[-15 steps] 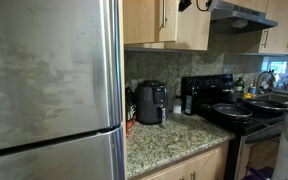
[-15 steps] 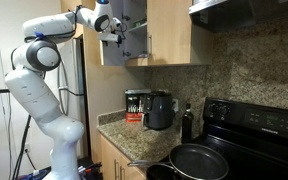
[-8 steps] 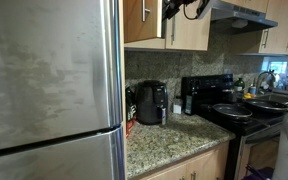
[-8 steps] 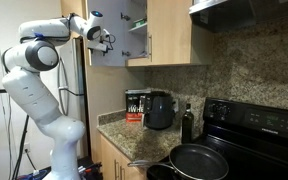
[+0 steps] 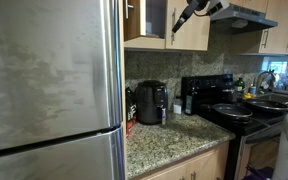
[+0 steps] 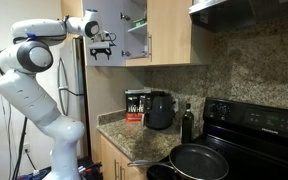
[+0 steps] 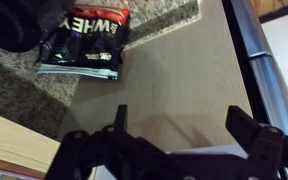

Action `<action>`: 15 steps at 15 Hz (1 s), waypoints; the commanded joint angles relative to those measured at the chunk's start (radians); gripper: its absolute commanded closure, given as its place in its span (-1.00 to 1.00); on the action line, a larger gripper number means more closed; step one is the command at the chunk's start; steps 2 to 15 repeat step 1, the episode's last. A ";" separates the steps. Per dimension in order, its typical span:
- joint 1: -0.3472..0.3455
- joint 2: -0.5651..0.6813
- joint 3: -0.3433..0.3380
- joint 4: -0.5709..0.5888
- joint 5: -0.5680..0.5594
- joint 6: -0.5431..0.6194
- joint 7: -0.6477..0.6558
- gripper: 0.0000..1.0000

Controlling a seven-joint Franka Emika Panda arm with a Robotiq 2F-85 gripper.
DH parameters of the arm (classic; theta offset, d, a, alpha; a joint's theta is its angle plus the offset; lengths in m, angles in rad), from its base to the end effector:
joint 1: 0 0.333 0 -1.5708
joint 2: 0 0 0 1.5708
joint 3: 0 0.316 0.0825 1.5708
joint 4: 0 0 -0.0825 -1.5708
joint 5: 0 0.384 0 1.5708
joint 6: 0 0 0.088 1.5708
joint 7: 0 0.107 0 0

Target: Open the left cabinet door

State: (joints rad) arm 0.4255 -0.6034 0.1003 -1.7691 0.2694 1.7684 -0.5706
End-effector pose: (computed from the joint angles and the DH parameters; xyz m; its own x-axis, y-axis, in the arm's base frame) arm 0.2738 0.2115 0.8289 0.3113 0.7573 0.5742 0.8725 -0.4671 0.1431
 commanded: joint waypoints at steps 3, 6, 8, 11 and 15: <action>-0.024 -0.023 -0.006 0.009 -0.017 -0.040 -0.016 -1.00; -0.024 -0.023 -0.006 0.009 -0.017 -0.040 -0.016 -1.00; -0.024 -0.023 -0.006 0.009 -0.017 -0.040 -0.016 -1.00; -0.024 -0.023 -0.006 0.009 -0.017 -0.040 -0.016 -1.00; -0.024 -0.023 -0.006 0.009 -0.017 -0.040 -0.016 -1.00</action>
